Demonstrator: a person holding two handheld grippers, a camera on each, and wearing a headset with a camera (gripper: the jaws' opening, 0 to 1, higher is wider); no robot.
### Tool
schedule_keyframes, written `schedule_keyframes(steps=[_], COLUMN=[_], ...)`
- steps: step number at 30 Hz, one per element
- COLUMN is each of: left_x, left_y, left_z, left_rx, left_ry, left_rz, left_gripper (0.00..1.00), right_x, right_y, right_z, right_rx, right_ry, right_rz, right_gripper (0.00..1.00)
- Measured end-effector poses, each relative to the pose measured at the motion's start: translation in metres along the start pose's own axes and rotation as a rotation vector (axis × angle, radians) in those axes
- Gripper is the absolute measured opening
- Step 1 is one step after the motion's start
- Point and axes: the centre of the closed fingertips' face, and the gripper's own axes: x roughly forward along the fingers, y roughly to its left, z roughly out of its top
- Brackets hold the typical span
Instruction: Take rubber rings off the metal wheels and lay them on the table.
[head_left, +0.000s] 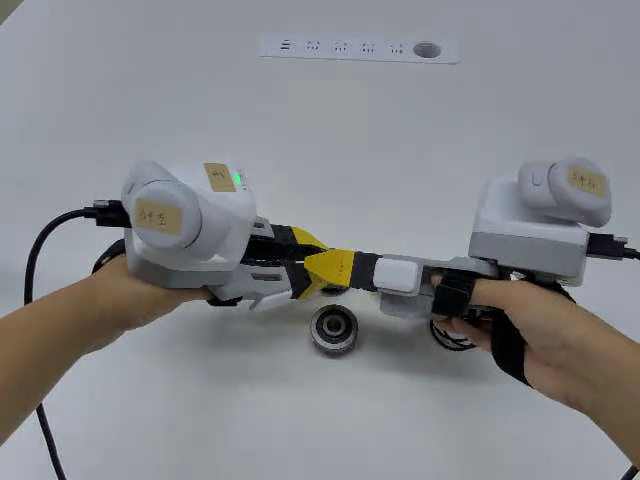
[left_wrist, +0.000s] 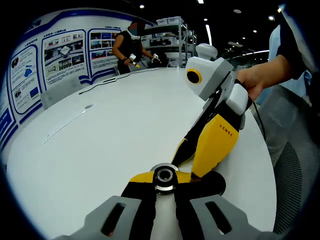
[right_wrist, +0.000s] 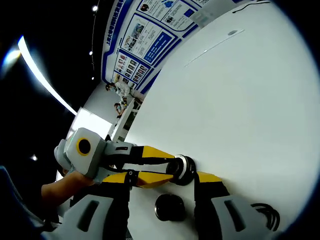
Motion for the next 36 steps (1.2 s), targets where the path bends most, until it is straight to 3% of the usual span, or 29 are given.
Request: schedule_keyframes(steps=[12, 22, 36], left_x=[-0.0005, -0.0002, 0.0011], left_y=[-0.0005, -0.0007, 0.0001], left_z=[0.0007, 0.0011, 0.0019], left_rx=[-0.002, 0.001, 0.001], left_ry=[0.003, 0.002, 0.003], left_rz=[0.004, 0.001, 0.003], left_gripper=[0.13, 0.13, 0.13], right_x=[0.0029, 0.0081, 0.0051], right_y=[-0.0012, 0.0042, 0.0038], right_z=[0.0051, 0.0042, 0.0006], right_rx=[-0.014, -0.012, 0.012], right_ry=[-0.018, 0.016, 0.011], right_rz=[-0.025, -0.038, -0.023], right_gripper=[0.55, 0.62, 0.58])
